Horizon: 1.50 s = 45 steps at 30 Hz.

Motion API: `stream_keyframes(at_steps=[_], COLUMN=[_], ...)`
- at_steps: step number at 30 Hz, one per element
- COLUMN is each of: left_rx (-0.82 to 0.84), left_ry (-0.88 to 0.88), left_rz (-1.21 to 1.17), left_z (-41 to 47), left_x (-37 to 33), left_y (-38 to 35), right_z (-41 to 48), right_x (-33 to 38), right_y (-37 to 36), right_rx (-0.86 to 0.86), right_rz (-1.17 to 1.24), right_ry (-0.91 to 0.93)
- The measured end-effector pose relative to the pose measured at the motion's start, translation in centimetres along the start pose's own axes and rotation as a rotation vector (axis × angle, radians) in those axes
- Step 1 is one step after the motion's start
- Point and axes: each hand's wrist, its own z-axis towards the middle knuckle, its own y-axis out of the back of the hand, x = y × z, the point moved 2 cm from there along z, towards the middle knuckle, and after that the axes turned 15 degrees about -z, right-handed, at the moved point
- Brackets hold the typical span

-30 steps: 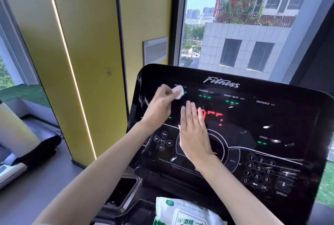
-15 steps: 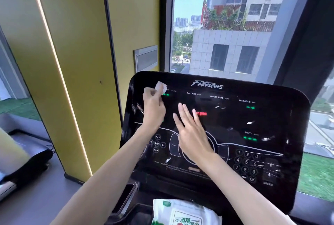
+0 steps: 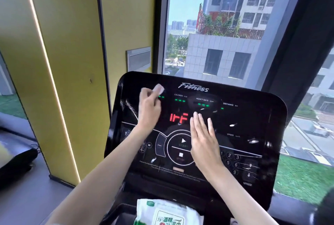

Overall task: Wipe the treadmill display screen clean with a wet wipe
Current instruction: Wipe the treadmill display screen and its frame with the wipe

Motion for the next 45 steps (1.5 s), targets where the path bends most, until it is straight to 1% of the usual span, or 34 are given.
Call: stream_keyframes(at_steps=[1,2,3,6,7,8,10,11,12,13,15,16,17,18,20,21,22,25,26,27,29,30,31,32,34,35,36,37,39,40,41,43,44,45], left_rx=[-0.137,-0.194,-0.148,0.192,0.205,0.128,-0.162,-0.232,-0.212,-0.108,0.189,0.273,0.269,0.161,-0.156,-0.215,-0.165,0.297,0.338,0.267,-0.075,-0.188,-0.200,-0.102,0.219,0.301,0.293,0.185,-0.131,-0.175,-0.112,0.196,0.299,0.323], left_ry=[0.122,0.171,0.122,-0.279,-0.291,-0.213,0.079,0.168,0.158,0.054,-0.248,-0.332,-0.324,-0.231,0.087,0.159,0.097,-0.376,-0.415,-0.351,-0.008,0.128,0.141,0.030,-0.322,-0.426,-0.416,-0.300,0.035,0.085,0.008,-0.332,-0.440,-0.451], left_rz=[-0.008,0.019,0.079,0.196,0.182,0.145,0.051,0.044,0.081,0.129,0.167,0.166,0.144,0.105,0.034,0.047,0.105,0.198,0.194,0.166,0.070,0.071,0.103,0.145,0.207,0.227,0.230,0.200,0.118,0.128,0.181,0.274,0.296,0.301], left_z=[0.1,-0.1,-0.5,-2.4,-2.0,-1.4,-0.4,-0.4,-0.6,-1.0,-2.3,-2.2,-1.6,-0.8,0.0,-0.2,-0.5,-2.2,-1.8,-1.2,-0.3,-0.4,-0.7,-1.1,-2.6,-2.7,-2.3,-1.8,-1.4,-1.6,-2.0,-3.3,-3.4,-3.0], left_x=[0.3,0.0,-0.7,-1.8,-1.5,-0.8,0.1,-0.1,-0.7,-1.4,-2.1,-1.9,-1.2,-0.5,0.4,0.1,-0.6,-1.6,-1.2,-0.6,0.2,0.0,-0.8,-1.7,-2.5,-2.2,-1.6,-0.9,-0.4,-1.1,-2.0,-3.0,-3.1,-2.8], left_y=[0.2,-0.1,-0.9,-2.6,-2.2,-1.5,-0.4,-0.6,-1.3,-2.2,-3.5,-3.2,-2.6,-1.7,-0.5,-0.8,-1.5,-3.3,-2.8,-2.2,-1.1,-1.3,-1.9,-2.9,-4.4,-4.2,-3.8,-3.1,-2.4,-2.8,-3.6,-5.3,-5.3,-4.9], right_z=[-0.3,-0.4,-0.5,-0.3,-0.3,-0.4,-0.5,-0.6,-0.6,-0.6,-0.6,-0.5,-0.5,-0.5,-0.5,-0.5,-0.5,-0.3,-0.3,-0.3,-0.3,-0.3,-0.3,-0.2,-0.2,-0.3,-0.3,-0.3,-0.3,-0.3,-0.2,-0.2,-0.1,-0.1], right_x=[0.0,0.0,0.0,-0.2,-0.3,-0.4,-0.3,-0.2,-0.2,-0.1,-0.1,-0.2,-0.2,-0.1,0.0,0.1,0.2,0.0,0.0,0.0,0.0,0.1,0.3,0.4,0.4,0.3,0.1,-0.1,-0.2,-0.3,-0.3,-0.4,-0.5,-0.6], right_y=[-0.3,-0.6,-0.8,-1.1,-1.1,-1.1,-1.1,-1.2,-1.2,-1.3,-1.4,-1.4,-1.4,-1.4,-1.4,-1.4,-1.5,-1.4,-1.4,-1.4,-1.4,-1.4,-1.4,-1.4,-1.4,-1.4,-1.3,-1.2,-1.1,-1.0,-1.0,-0.7,-0.5,-0.4], right_rx=[-0.008,-0.013,-0.015,-0.018,-0.022,-0.027,-0.035,-0.036,-0.034,-0.031,-0.032,-0.037,-0.041,-0.045,-0.046,-0.042,-0.037,-0.031,-0.033,-0.035,-0.034,-0.030,-0.025,-0.023,-0.027,-0.033,-0.039,-0.042,-0.033,-0.020,-0.006,0.010,0.015,0.016], right_rz=[-0.005,-0.007,-0.007,0.001,0.002,0.004,0.005,0.004,0.004,0.003,-0.002,-0.004,-0.003,-0.003,-0.009,-0.012,-0.013,-0.018,-0.028,-0.038,-0.044,-0.044,-0.045,-0.045,-0.032,-0.023,-0.012,0.000,0.028,0.036,0.038,0.038,0.044,0.056], right_ry=[0.012,0.018,0.017,0.016,0.019,0.018,0.010,0.007,0.008,0.012,0.017,0.016,0.012,0.006,0.001,0.004,0.008,0.020,0.027,0.033,0.035,0.032,0.029,0.027,0.034,0.039,0.041,0.040,0.038,0.040,0.042,0.052,0.057,0.058])
